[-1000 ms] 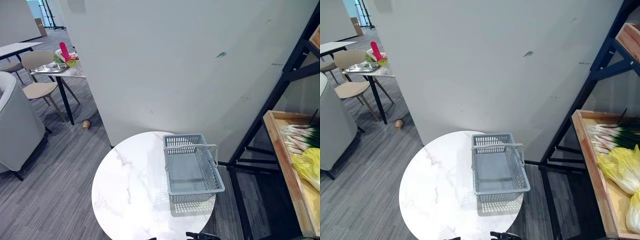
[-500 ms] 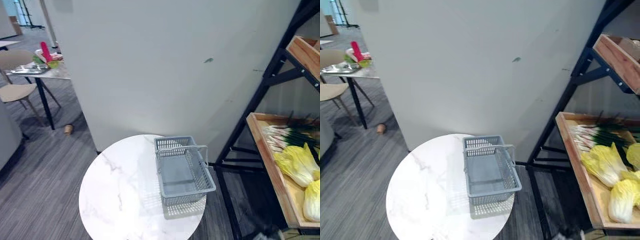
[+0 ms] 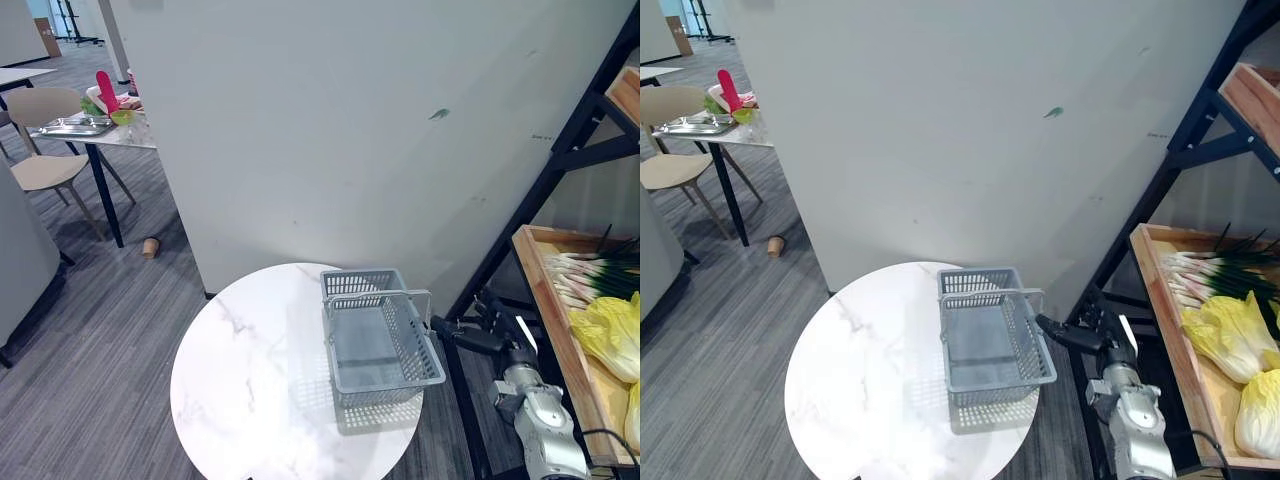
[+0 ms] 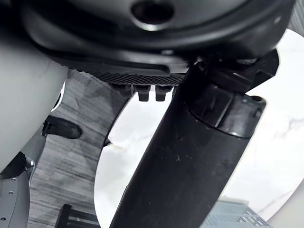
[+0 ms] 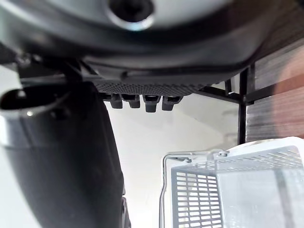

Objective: Pick vegetable in the basket

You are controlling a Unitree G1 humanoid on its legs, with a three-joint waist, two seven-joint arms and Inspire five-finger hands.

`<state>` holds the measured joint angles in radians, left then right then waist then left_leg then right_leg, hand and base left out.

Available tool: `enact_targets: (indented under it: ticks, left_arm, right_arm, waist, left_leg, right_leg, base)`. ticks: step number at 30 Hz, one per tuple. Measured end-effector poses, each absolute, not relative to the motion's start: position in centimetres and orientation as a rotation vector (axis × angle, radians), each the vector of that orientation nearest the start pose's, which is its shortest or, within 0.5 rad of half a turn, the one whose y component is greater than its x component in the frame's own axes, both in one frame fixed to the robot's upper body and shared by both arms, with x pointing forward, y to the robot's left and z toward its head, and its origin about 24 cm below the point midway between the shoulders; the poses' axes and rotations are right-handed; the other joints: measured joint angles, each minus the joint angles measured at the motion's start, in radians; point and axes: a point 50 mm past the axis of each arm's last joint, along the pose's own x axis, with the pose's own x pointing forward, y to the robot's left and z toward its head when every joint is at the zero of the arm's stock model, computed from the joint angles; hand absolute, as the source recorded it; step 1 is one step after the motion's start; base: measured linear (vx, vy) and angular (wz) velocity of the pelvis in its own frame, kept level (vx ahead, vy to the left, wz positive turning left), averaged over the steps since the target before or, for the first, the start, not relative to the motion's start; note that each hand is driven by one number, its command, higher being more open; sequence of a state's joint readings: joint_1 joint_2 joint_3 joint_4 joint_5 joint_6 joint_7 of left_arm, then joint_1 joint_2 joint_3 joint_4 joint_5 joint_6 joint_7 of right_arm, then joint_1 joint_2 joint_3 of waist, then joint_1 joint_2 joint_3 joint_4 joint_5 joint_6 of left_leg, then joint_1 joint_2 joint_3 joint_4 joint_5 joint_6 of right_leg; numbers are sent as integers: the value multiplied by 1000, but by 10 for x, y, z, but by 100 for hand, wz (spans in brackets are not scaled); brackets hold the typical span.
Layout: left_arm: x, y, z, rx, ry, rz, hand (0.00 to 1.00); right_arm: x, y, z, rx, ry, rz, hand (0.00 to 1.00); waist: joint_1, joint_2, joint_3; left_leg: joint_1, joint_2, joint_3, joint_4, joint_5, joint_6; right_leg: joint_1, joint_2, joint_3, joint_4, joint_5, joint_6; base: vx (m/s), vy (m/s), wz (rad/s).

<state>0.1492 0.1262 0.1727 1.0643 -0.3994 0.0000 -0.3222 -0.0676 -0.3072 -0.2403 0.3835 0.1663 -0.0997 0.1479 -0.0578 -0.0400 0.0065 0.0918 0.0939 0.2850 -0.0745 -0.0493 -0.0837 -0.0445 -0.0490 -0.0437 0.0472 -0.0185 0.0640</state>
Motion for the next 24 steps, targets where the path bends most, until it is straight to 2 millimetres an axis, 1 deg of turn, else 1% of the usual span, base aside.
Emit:
enact_targets:
  ticks: [2, 5, 7, 8, 10, 11, 12, 13, 14, 15, 16, 19, 21, 24]
  left_arm:
    - [70, 209, -161, -479, 1046, 195, 100]
    - [70, 209, -161, -451, 1055, 175, 100]
    - [69, 211, -161, -447, 1058, 179, 100]
    - [68, 211, -161, -447, 1060, 180, 100]
    - [68, 213, -160, -445, 1065, 180, 100]
    - [68, 213, -160, -444, 1066, 180, 100]
    - [68, 214, -160, -441, 1068, 181, 100]
    - [67, 215, -160, -440, 1070, 180, 100]
    - [67, 215, -160, -428, 1081, 171, 100]
    - [67, 215, -160, -420, 1085, 166, 100]
    - [65, 216, -161, -406, 1095, 158, 100]
    - [64, 217, -160, -398, 1094, 155, 100]
    - [65, 217, -159, -392, 1091, 151, 100]
    - [66, 218, -159, -387, 1085, 146, 100]
  right_arm:
    - [262, -273, 24, -217, 147, -80, 100]
    - [273, -275, 37, -356, 149, -8, 100]
    - [286, -269, 50, -503, 148, 85, 100]
    - [289, -267, 53, -542, 146, 106, 100]
    - [301, -260, 65, -735, 120, 170, 100]
    - [303, -258, 67, -783, 111, 172, 100]
    - [308, -256, 71, -875, 88, 160, 100]
    - [309, -257, 73, -911, 73, 145, 100]
    - [312, -257, 77, -990, 45, 111, 100]
    - [314, -257, 79, -1025, 31, 89, 100]
    - [317, -259, 83, -1086, -3, 27, 100]
    - [322, -258, 91, -1148, -56, -37, 100]
    - [324, -256, 94, -1161, -74, -45, 100]
    - [326, -251, 94, -1193, -81, -23, 100]
  waist:
    - [1, 4, 10]
    - [1, 8, 14]
    - [2, 7, 15]
    - [2, 6, 15]
    - [4, 4, 19]
    - [5, 3, 19]
    - [9, 0, 21]
    - [13, -1, 22]
    - [21, -4, 23]
    - [22, -4, 24]
    - [25, -4, 24]
    - [26, -5, 24]
    - [27, -5, 24]
    - [27, -11, 28]
  left_leg:
    - [-9, -7, -7, 2, 4, 7]
    - [-19, -14, -20, 3, 6, 11]
    - [-24, -17, -31, 3, 9, 15]
    - [-24, -18, -33, 3, 9, 16]
    - [-27, -22, -46, 3, 13, 21]
    - [-28, -23, -48, 3, 14, 22]
    - [-31, -24, -50, 3, 15, 24]
    - [-33, -24, -51, 3, 16, 24]
    - [-38, -27, -54, 3, 18, 27]
    - [-40, -28, -56, 3, 19, 29]
    - [-42, -31, -58, 2, 20, 31]
    - [-49, -36, -64, 0, 23, 35]
    - [-55, -38, -67, 1, 25, 39]
    - [-61, -51, -76, 1, 31, 47]
  right_leg:
    - [-7, -8, -6, 0, 2, 3]
    - [-7, -16, -15, 0, 3, 5]
    - [-8, -20, -27, 0, 3, 6]
    - [-8, -21, -29, 0, 4, 6]
    - [-8, -25, -39, 0, 4, 7]
    - [-9, -26, -41, -1, 5, 7]
    - [-10, -27, -44, -1, 7, 11]
    - [-11, -27, -45, -3, 9, 13]
    - [-13, -31, -48, -5, 11, 15]
    - [-14, -32, -50, -6, 12, 16]
    - [-14, -37, -56, -9, 16, 18]
    - [-13, -41, -60, -21, 34, 20]
    - [-13, -42, -63, -33, 49, 22]
    - [-13, -54, -69, -37, 53, 24]
  base:
    - [-40, 12, 9]
    - [-40, 16, 13]
    - [-29, 10, 14]
    - [-19, 6, 13]
    - [-12, 6, 14]
    - [-22, 7, 12]
    - [-21, 6, 7]
    - [-23, 11, 7]
    - [-13, 11, 6]
    - [-14, 17, 9]
    - [-10, 18, 8]
    - [-18, 38, 6]
    - [-23, 32, 4]
    - [-29, 34, 8]
